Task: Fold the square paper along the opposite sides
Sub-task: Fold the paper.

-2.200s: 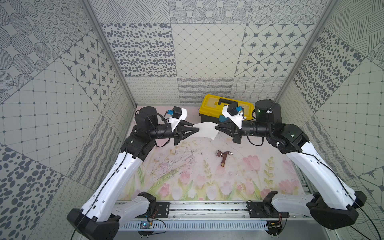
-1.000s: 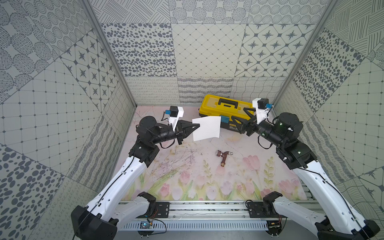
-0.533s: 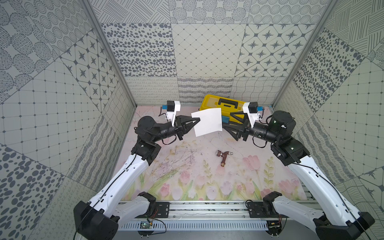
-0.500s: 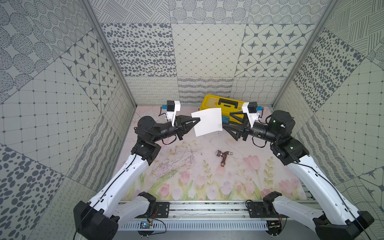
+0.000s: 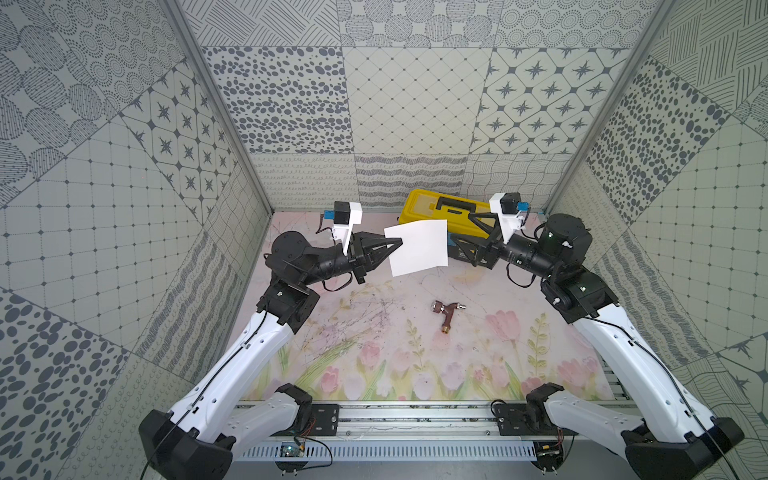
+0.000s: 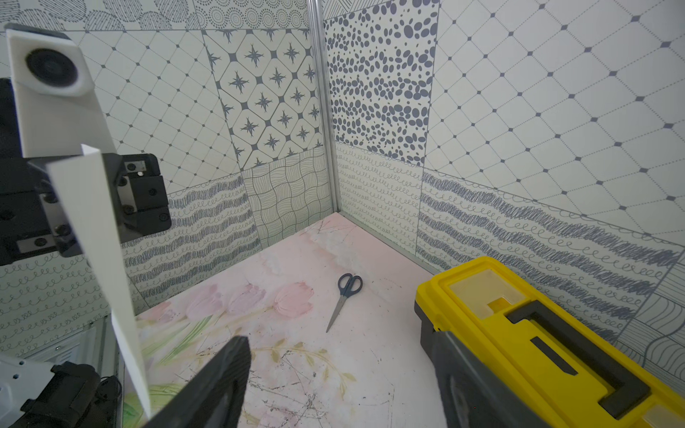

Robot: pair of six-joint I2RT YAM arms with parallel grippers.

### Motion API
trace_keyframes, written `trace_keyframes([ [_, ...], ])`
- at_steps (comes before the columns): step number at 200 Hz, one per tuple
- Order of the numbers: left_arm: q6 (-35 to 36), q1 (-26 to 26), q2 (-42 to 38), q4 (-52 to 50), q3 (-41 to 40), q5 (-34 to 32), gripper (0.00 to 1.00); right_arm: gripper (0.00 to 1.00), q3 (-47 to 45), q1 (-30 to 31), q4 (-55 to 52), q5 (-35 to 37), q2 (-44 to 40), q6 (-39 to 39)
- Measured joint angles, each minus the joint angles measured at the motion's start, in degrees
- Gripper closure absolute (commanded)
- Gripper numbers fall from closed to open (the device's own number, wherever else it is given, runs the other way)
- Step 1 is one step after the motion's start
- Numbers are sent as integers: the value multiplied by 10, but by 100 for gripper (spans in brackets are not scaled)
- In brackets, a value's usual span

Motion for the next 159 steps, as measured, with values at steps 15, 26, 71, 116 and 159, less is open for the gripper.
trace_keyframes([
  [15, 4, -2, 0, -9, 1, 1, 100, 18, 0, 0, 2, -19, 6, 7],
  [26, 7, -3, 0, -13, 1, 1, 100, 18, 0, 0, 2, -36, 10, 11],
  [71, 20, -3, 3, -31, 2, -6, 100, 19, 1, 18, -7, -92, 9, 14],
  [116, 30, -3, 6, -38, 2, -22, 100, 19, 4, 50, -25, -110, 1, 3],
  [159, 36, -3, 10, -43, 5, -32, 100, 19, 11, 76, -38, -111, 2, -5],
])
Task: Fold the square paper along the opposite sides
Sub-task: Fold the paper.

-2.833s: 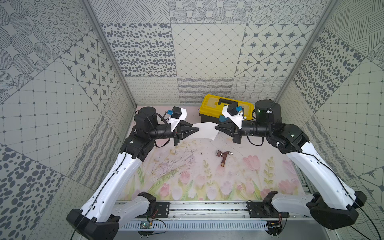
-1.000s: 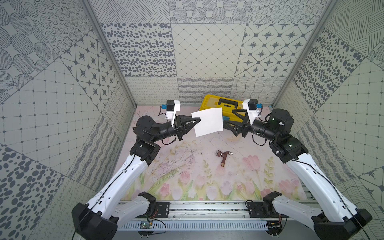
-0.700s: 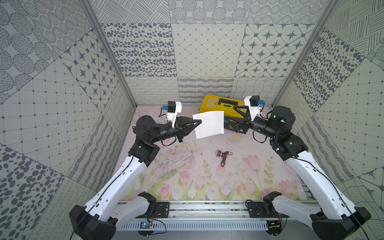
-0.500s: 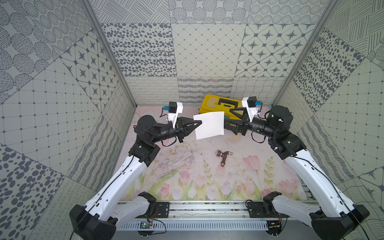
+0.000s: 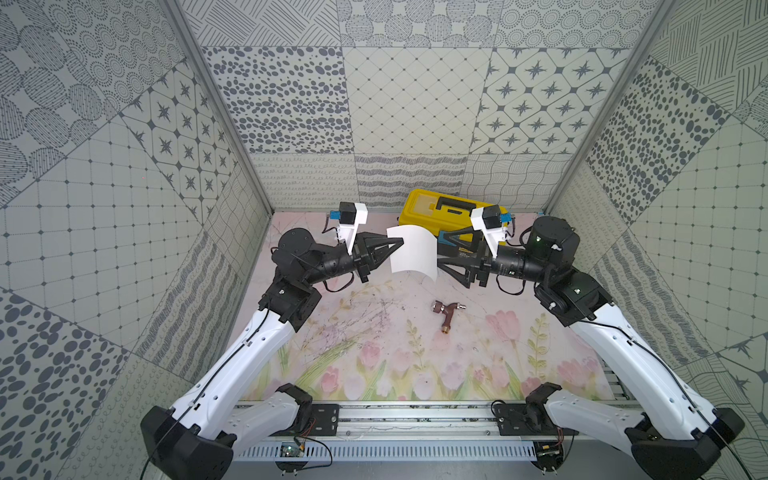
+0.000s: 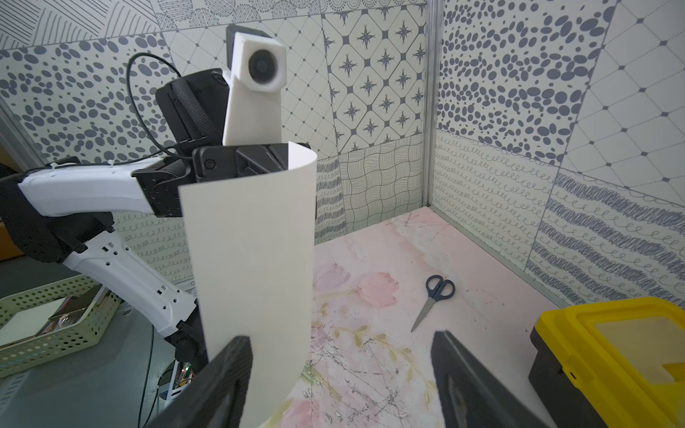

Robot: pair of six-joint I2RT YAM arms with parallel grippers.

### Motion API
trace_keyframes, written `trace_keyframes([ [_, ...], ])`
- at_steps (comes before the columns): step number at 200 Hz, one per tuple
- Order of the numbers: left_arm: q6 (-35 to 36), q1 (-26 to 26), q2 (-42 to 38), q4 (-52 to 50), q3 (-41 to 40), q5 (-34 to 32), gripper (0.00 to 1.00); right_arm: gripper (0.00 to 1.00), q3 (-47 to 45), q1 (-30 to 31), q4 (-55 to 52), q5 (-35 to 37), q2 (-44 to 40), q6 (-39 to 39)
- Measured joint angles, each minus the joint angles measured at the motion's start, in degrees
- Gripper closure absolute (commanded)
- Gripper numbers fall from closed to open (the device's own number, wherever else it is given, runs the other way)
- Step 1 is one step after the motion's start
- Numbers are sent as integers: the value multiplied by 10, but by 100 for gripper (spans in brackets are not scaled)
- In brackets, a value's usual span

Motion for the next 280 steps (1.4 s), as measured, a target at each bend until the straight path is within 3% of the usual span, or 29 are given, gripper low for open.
trace_keyframes([
  [157, 9, -1, 6, -21, 0, -9, 100, 21, 31, 50, -1, 0, 73, -5],
  [280, 11, -8, 17, -21, 0, -8, 100, 29, 55, 64, 18, -10, 117, -11],
])
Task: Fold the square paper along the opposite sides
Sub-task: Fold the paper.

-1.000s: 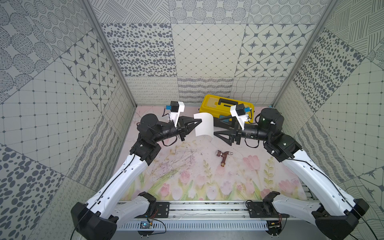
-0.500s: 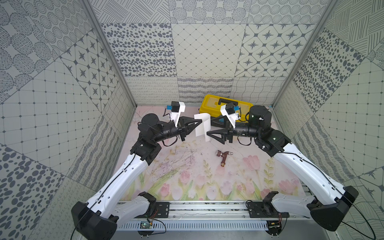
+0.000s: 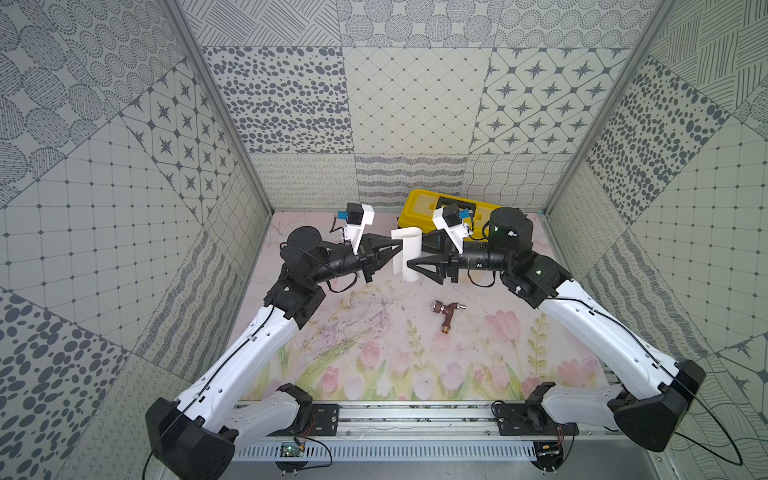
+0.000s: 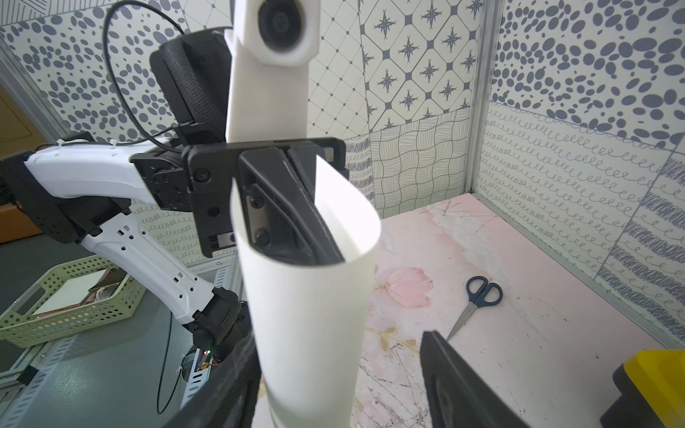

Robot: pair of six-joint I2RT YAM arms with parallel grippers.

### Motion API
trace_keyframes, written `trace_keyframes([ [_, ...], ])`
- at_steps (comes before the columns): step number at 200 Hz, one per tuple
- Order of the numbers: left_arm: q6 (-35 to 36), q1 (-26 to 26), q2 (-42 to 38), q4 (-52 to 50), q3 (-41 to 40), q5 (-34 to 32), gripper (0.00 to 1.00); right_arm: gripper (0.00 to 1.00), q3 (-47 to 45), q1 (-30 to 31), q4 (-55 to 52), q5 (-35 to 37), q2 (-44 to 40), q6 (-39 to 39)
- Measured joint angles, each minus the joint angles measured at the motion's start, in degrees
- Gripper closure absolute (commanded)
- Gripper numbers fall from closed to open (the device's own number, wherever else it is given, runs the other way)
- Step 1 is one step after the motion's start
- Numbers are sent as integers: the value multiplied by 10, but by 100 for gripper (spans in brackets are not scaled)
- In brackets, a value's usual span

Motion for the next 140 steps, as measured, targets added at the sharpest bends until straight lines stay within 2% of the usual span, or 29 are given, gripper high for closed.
trace_keyframes([
  [140, 0, -1, 8, 1, 0, 1, 100, 36, 8, 13, 2, -2, 16, -2],
])
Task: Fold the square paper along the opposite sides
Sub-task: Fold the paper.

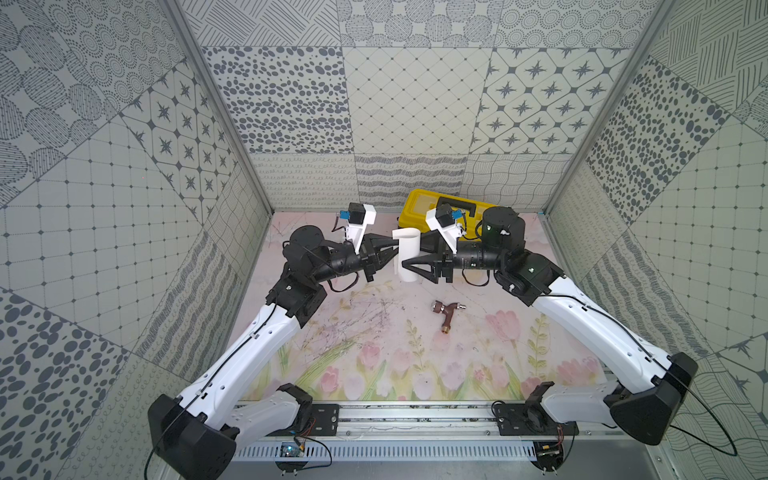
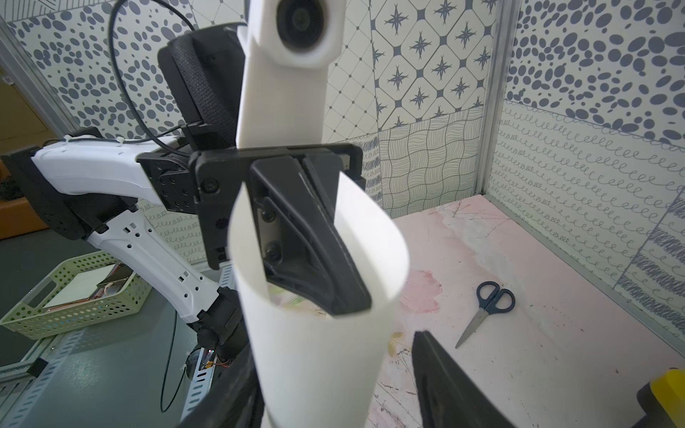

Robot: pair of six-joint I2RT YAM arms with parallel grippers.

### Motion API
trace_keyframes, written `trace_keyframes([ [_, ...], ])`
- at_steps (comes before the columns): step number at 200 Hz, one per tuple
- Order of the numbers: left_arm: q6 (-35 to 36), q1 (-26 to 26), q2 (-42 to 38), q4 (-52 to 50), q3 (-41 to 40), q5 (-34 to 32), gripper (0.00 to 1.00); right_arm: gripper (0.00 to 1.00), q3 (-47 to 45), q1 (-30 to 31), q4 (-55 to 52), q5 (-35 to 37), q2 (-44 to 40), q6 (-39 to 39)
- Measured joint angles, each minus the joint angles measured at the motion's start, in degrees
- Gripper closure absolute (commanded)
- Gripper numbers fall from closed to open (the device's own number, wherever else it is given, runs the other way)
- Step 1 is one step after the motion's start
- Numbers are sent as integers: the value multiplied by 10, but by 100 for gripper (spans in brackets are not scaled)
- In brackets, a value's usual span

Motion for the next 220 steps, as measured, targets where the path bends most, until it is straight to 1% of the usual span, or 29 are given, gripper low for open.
trace_keyframes([
  [82, 0, 0, 0, 0, 0, 2, 100, 39, 1, 7, 0, 0, 12, 0],
  [164, 0, -1, 0, 0, 0, 3, 100, 46, 1, 7, 0, 2, 12, -2],
  [220, -2, -3, 0, 4, -5, 4, 100, 48, 1, 8, 5, 1, 12, -1],
])
